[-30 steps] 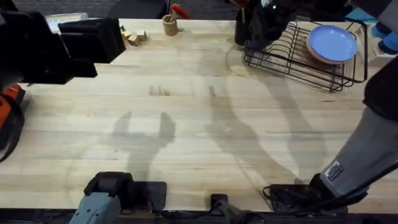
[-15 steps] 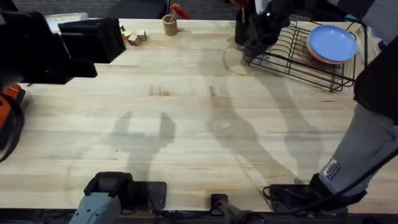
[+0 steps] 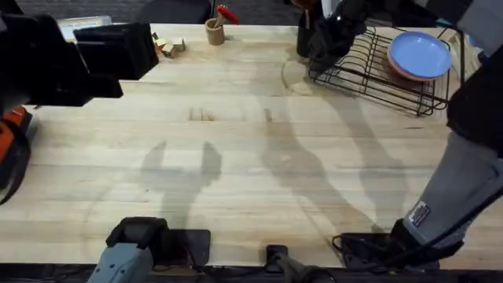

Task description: Pick up the cup on the table and put them onto the rack.

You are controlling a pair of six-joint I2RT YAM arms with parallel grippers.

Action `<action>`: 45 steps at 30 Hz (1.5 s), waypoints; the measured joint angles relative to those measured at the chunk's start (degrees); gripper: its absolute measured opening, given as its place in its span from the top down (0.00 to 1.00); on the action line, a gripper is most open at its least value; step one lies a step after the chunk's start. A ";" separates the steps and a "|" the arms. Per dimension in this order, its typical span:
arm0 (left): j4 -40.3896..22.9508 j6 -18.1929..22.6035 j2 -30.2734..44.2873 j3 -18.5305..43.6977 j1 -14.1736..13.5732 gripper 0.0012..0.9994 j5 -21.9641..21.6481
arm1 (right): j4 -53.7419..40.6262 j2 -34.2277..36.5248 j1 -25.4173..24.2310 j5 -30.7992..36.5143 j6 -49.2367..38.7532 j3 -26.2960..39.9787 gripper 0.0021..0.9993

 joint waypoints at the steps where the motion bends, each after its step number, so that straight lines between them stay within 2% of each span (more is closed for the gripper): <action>1: 0.00 0.00 0.00 0.00 0.00 0.01 -0.01 | -0.02 -0.02 0.00 0.00 0.02 0.00 0.84; 6: 0.00 0.00 0.00 0.00 0.00 0.01 -0.02 | -0.29 -0.02 0.00 0.00 0.01 0.00 0.74; 14: 0.00 0.00 0.00 -0.02 0.00 0.01 -0.02 | -0.35 -0.02 0.00 0.17 0.01 0.00 0.73; 20: 0.00 0.00 0.00 -0.02 0.00 0.01 -0.02 | -0.52 0.00 0.15 0.77 0.00 0.04 0.67; 45: 0.00 0.01 0.00 -0.01 0.00 0.01 -0.02 | -1.49 -0.02 0.31 0.85 0.02 0.33 0.70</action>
